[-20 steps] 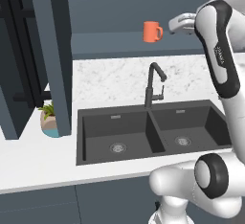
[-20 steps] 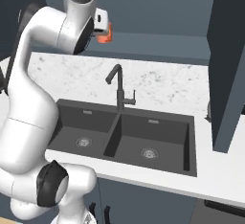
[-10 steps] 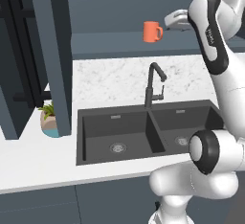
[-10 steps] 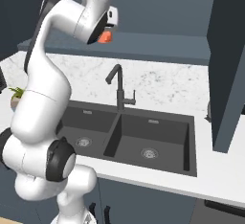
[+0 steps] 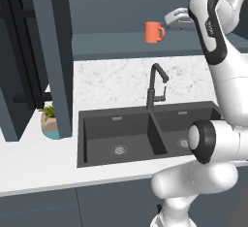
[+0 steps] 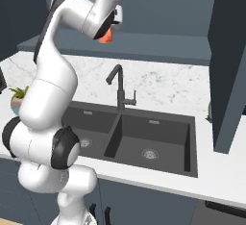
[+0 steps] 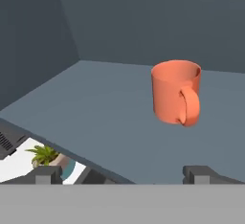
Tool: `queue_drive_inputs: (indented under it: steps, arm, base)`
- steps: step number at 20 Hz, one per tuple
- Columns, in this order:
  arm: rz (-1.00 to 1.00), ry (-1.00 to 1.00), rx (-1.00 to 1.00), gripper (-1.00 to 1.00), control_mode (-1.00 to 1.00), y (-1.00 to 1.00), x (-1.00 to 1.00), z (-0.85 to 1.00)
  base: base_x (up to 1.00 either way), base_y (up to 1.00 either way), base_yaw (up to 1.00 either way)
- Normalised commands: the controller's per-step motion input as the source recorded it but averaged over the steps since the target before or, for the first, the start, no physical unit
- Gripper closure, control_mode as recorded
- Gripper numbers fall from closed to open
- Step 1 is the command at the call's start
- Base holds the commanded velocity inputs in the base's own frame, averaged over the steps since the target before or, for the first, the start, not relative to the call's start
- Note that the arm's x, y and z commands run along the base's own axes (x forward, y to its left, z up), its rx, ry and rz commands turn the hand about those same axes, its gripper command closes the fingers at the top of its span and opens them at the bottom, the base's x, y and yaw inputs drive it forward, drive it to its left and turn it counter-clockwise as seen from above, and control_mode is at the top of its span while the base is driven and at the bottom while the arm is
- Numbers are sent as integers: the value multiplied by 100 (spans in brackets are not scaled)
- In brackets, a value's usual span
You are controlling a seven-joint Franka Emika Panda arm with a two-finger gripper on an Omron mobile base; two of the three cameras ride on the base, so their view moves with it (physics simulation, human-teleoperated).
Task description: Gather all objects into one cabinet and sort the glasses and bowls to opposite sides.
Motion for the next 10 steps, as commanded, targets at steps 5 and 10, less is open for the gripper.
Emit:
queue_drive_inputs:
  steps: [5, 10]
  arm:
    - [7, 0, 0, -100, -100, -6, 33, -20]
    - [5, 0, 0, -100, -100, -2, 27, -13]
  base:
    - [0, 0, 0]
    - [0, 0, 0]
